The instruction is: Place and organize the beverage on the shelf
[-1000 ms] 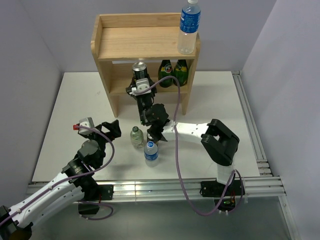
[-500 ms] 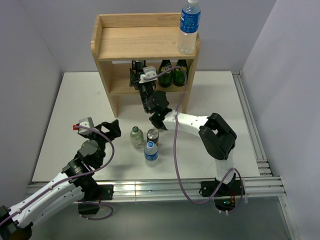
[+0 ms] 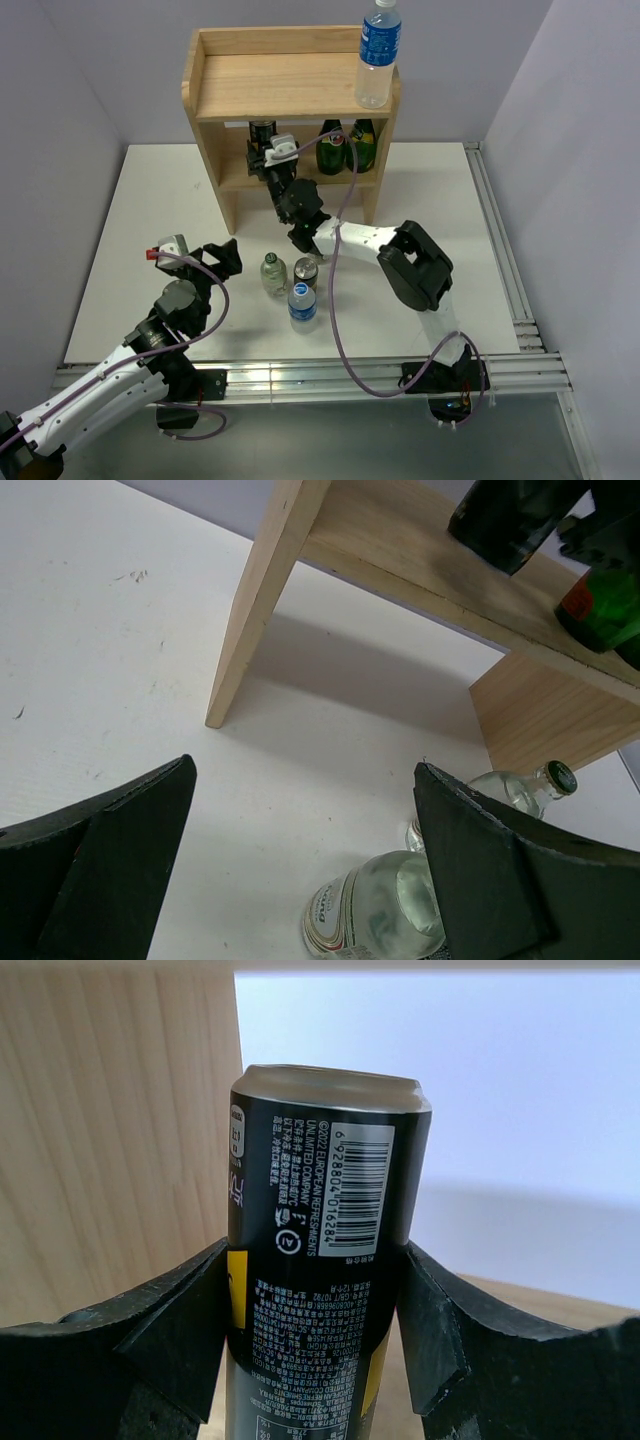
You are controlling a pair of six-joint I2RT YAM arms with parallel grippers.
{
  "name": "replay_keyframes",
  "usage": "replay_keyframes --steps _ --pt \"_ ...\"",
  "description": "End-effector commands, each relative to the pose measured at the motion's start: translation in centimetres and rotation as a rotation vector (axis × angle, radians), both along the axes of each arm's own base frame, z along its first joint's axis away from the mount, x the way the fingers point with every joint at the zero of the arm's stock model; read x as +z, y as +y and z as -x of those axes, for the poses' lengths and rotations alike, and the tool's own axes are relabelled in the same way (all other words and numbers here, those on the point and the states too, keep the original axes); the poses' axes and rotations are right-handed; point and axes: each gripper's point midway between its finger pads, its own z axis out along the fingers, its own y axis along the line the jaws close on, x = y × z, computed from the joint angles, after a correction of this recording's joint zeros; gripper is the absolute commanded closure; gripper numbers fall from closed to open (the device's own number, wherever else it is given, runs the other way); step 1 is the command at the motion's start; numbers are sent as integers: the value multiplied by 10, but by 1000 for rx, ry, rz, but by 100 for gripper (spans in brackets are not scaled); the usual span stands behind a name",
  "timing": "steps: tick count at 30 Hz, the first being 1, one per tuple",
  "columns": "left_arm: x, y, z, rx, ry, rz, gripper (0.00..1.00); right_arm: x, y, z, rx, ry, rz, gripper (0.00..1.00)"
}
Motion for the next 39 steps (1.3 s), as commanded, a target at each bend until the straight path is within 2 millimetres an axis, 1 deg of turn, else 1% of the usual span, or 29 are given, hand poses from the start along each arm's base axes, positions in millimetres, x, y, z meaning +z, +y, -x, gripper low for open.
replay_keyframes --steps 1,4,9,15,18,23,28,35,36,38,39 --pt "8 0 -1 2 -33 19 2 55 -10 4 -3 -134 -119 100" --pt "9 0 0 -1 -37 21 2 46 -6 0 -1 -126 -108 100" --pt "8 -1 0 -5 -34 19 2 41 1 -6 2 -126 -101 100" --pt "9 -1 0 -4 -34 20 2 41 10 -12 17 -111 -120 100" --pt "9 -1 0 -5 -33 21 2 35 16 -14 26 -99 -121 100" --pt "10 0 1 -8 -39 26 2 32 25 -13 56 -83 -136 100" --pt "11 1 2 -5 -41 30 2 28 39 -8 80 -78 -120 100" --pt "12 1 2 -8 -44 35 2 22 51 -1 119 -60 -88 100" --pt "12 1 2 -8 -43 34 2 23 51 0 122 -58 -85 100" --pt "12 1 2 -8 -43 34 2 24 53 2 134 -51 -72 92" --pt "12 1 3 -8 -44 35 2 23 53 3 138 -50 -67 82"
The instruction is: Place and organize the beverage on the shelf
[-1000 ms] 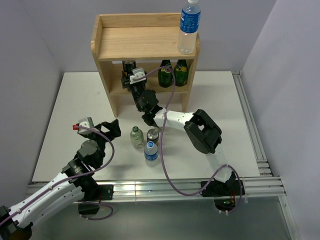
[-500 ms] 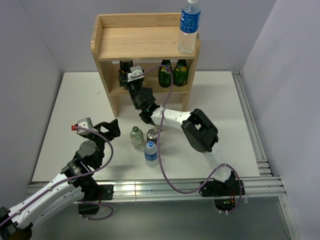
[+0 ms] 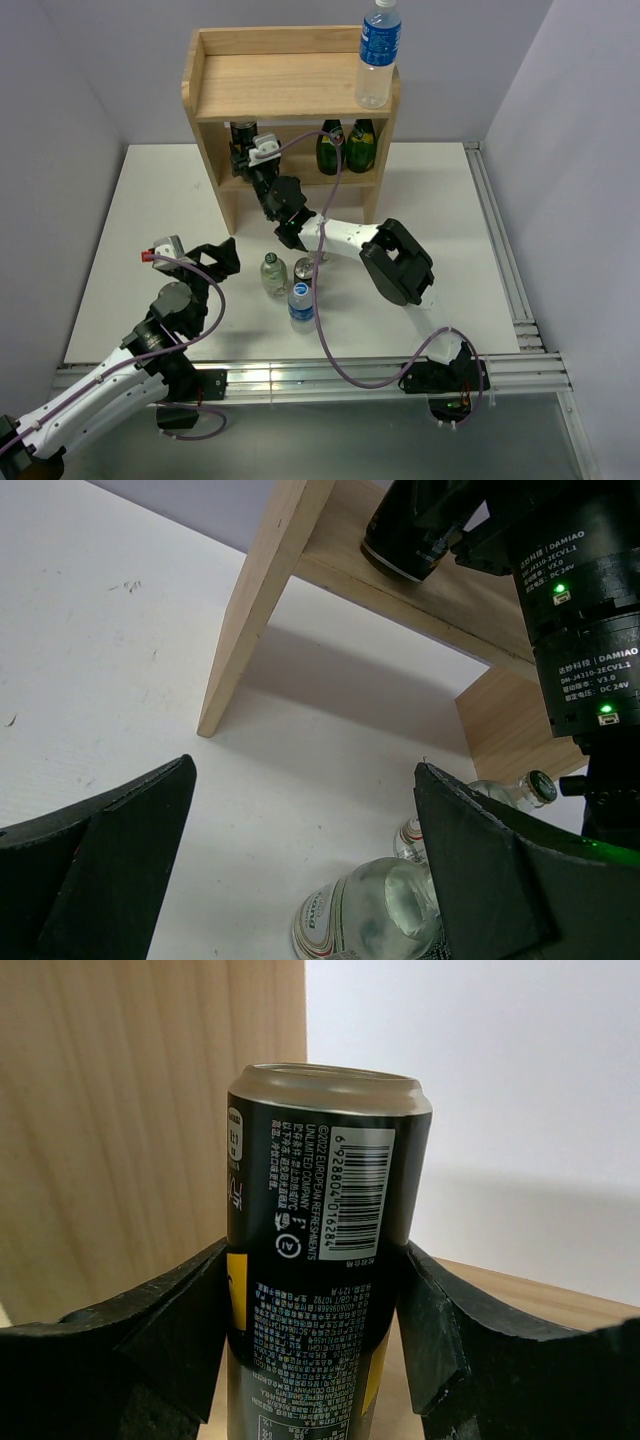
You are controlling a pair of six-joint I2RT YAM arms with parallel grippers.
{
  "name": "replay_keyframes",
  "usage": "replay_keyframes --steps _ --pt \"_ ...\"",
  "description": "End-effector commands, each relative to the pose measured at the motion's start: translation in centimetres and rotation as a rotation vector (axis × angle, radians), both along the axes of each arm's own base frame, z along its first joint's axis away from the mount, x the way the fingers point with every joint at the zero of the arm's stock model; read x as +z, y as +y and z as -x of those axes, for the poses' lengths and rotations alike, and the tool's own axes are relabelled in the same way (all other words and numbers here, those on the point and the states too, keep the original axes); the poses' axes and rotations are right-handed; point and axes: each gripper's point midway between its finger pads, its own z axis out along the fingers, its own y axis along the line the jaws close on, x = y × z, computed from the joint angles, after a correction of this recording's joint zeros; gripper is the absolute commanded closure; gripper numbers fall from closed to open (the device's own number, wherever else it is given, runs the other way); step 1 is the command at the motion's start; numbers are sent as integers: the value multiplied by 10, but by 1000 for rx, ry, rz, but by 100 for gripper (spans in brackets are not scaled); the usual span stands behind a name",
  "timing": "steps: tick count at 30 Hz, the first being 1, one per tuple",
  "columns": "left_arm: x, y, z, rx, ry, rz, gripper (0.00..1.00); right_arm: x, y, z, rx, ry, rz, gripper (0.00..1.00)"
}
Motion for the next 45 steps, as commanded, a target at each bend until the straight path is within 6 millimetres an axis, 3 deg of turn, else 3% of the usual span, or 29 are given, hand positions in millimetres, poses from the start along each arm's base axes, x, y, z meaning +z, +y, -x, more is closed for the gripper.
replay_keyframes --steps 1,2,3,5,9,30,45 --pt "3 -1 1 -7 -15 6 2 46 6 17 61 -58 -72 76" --pt "3 -1 1 -7 -15 6 2 45 6 16 61 -49 -62 69" --pt "4 -1 1 -7 -18 10 2 47 7 17 64 -47 -63 57" --pt "4 0 1 -7 -19 11 2 44 7 16 63 -35 -52 48" --pt "5 0 2 -8 -21 13 2 43 8 15 64 -26 -42 1" --pt "5 0 2 -11 -21 13 2 47 4 28 64 -33 -32 0" --pt "4 -1 1 -10 -16 8 2 60 -7 58 68 -46 -19 0"
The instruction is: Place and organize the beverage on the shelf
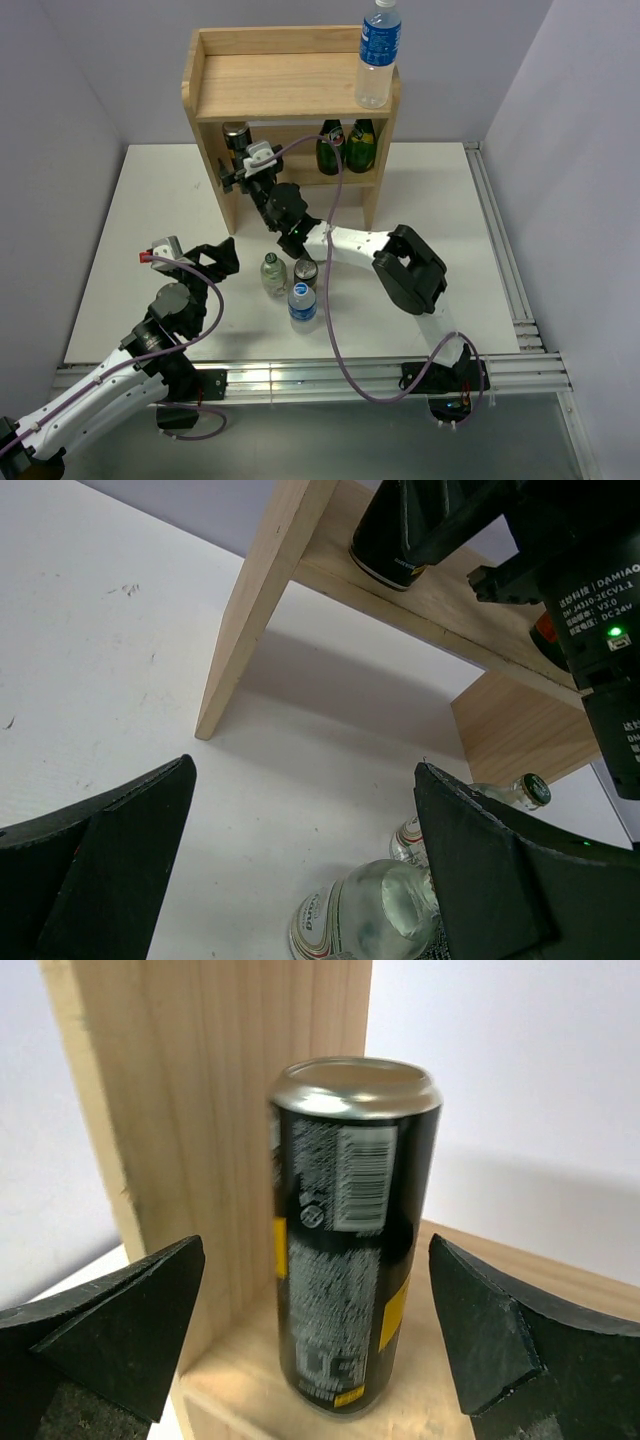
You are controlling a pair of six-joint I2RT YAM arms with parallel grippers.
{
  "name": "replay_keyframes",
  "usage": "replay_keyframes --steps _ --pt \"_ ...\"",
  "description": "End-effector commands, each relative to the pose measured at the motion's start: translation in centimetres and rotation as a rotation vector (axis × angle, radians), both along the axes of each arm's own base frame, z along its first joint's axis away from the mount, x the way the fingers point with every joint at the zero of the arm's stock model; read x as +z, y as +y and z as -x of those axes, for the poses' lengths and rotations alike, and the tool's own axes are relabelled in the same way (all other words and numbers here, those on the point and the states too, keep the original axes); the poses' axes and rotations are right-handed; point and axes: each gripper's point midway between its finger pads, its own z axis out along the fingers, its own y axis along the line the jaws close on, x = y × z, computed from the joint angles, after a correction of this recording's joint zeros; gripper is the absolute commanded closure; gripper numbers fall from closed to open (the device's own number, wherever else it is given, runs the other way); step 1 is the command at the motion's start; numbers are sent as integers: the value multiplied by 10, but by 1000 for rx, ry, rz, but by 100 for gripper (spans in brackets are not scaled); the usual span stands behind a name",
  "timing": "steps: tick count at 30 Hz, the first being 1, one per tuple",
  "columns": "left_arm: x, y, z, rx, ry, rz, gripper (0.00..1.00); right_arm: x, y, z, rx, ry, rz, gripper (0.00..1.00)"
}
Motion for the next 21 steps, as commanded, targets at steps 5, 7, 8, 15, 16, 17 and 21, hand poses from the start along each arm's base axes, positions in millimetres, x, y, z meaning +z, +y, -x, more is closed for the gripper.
replay_keyframes --steps 5,7,8,15,16,17,21 --pt "0 -2 0 -6 -3 -3 2 61 -22 32 -4 -81 -93 0" --pt "0 -1 0 -5 -4 0 2 64 -22 38 -1 -83 -95 0" --pt "0 -1 0 -5 -3 -1 2 66 -25 41 -3 -87 -94 0" --pt "-2 -1 -1 -2 3 -5 2 79 -34 66 -6 -94 -114 0" --pt "-2 -1 -1 -2 3 -7 2 86 -37 74 -1 -103 -125 0" --pt "-1 -1 -1 0 2 -6 2 83 -39 79 -5 -106 -119 0" --pt "-3 -2 -1 -2 6 -9 2 91 -55 105 -20 -112 -142 0"
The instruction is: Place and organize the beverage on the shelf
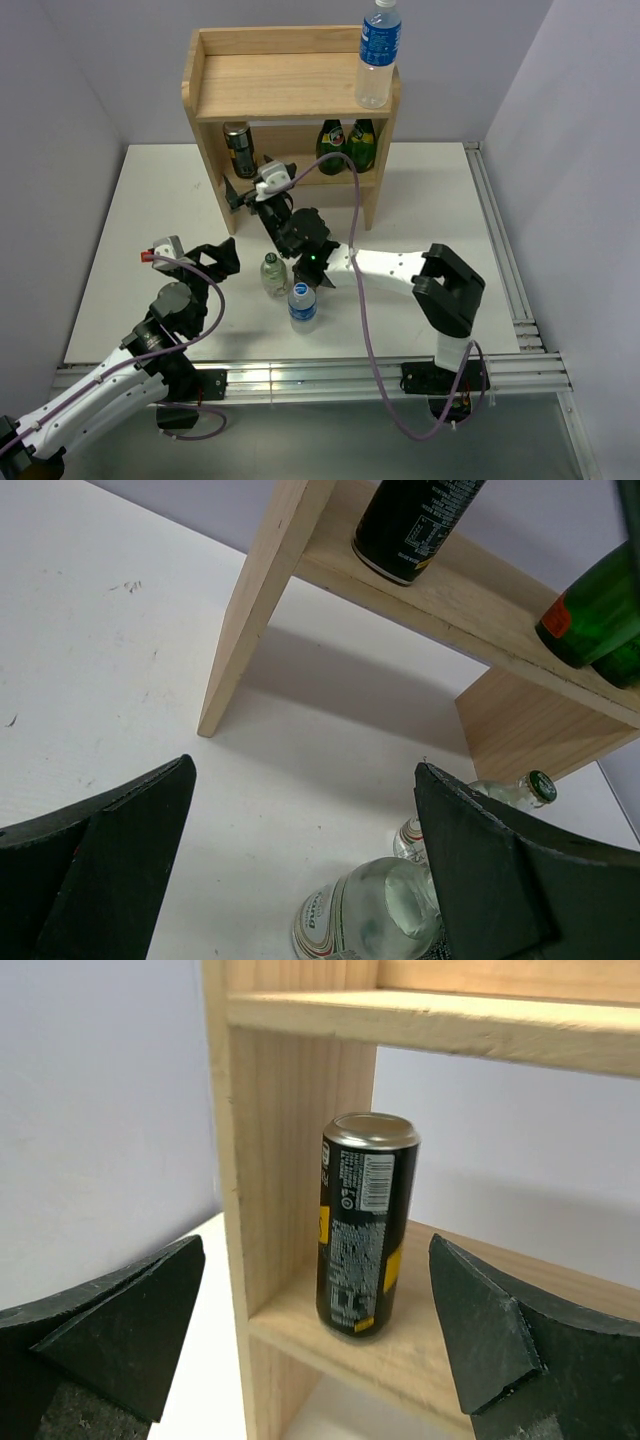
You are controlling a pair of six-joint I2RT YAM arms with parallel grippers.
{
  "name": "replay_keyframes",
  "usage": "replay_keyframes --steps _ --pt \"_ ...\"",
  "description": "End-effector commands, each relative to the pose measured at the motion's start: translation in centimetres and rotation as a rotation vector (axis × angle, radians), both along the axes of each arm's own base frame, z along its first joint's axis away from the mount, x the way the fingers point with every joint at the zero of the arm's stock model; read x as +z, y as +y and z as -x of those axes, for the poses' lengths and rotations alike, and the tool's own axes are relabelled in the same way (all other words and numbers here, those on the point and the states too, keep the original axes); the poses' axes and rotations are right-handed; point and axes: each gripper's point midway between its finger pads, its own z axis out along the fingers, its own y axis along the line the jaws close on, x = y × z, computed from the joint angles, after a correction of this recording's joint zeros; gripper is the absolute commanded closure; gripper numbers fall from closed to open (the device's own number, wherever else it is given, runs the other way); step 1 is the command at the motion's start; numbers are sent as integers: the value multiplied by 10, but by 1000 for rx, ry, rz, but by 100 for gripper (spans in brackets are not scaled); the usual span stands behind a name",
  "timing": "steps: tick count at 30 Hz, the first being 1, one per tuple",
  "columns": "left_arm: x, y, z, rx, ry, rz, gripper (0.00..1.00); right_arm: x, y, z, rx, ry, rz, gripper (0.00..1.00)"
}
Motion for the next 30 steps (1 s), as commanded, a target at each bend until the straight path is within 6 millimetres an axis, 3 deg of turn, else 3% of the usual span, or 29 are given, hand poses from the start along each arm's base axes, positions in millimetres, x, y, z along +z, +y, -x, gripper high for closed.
replay_keyframes --steps 1,3,4,6,7,9,10,11,13,15,16,19,20,22,23,25,30 --pt "0 -2 -1 -3 -2 -2 2 61 -39 34 -40 -76 -150 0" --pt "-1 -2 -1 -3 0 -4 2 61 -44 54 -31 -83 -148 0" --pt "-1 -2 -1 -1 0 -4 2 73 -55 64 -34 -94 -172 0" --pt "-1 -2 -1 -4 2 -5 1 73 -62 83 -36 -93 -170 0" --pt "-1 -3 -1 -6 2 -6 1 85 -73 92 -36 -99 -192 0" --pt "0 -4 -1 -12 6 -4 1 81 -78 111 -26 -83 -178 0" --pt "0 -12 1 -57 10 -7 1 92 -91 120 -23 -81 -205 0" --pt "2 -18 2 -97 10 -11 1 84 -97 124 -43 -56 -191 0" --pt "9 -40 8 -220 25 -9 1 90 -112 144 -24 -42 -209 0" --pt "19 -50 11 -271 52 29 1 79 -125 153 -41 1 -208 0" --pt "11 -58 18 -327 92 15 1 77 -133 162 -28 20 -211 0" --pt "17 -69 34 -412 98 63 1 75 -160 173 -21 80 -273 0" --pt "23 -71 44 -450 83 87 1 63 -163 174 -19 97 -252 0" --pt "30 -73 55 -490 81 134 1 61 -180 177 -8 132 -308 0" --pt "35 -79 68 -560 75 154 1 51 -182 177 -9 145 -284 0" --pt "45 -85 79 -628 70 195 0 49 -194 178 -9 167 -314 0" --pt "72 -86 111 -770 53 250 1 28 -206 175 -45 210 -288 0"
